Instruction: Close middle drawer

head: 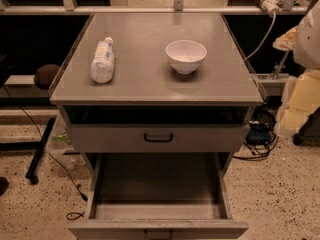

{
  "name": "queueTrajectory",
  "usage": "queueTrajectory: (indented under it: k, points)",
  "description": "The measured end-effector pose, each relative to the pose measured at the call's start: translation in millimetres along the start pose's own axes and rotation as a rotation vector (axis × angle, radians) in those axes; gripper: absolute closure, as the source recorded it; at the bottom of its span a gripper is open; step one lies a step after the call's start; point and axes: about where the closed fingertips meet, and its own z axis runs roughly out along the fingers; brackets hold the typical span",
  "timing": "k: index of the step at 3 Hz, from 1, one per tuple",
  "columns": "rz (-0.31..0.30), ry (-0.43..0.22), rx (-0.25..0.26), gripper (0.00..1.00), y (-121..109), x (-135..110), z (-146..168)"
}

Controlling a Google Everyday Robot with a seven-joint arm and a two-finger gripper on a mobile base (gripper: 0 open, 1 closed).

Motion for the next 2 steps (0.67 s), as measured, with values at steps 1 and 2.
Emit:
queueTrajectory:
  k: [1,2]
  points:
    - [0.000,0.000,0.000,0.00,0,0,0]
    - [0.007,-0.045,-0.024,0.00,2,5,10]
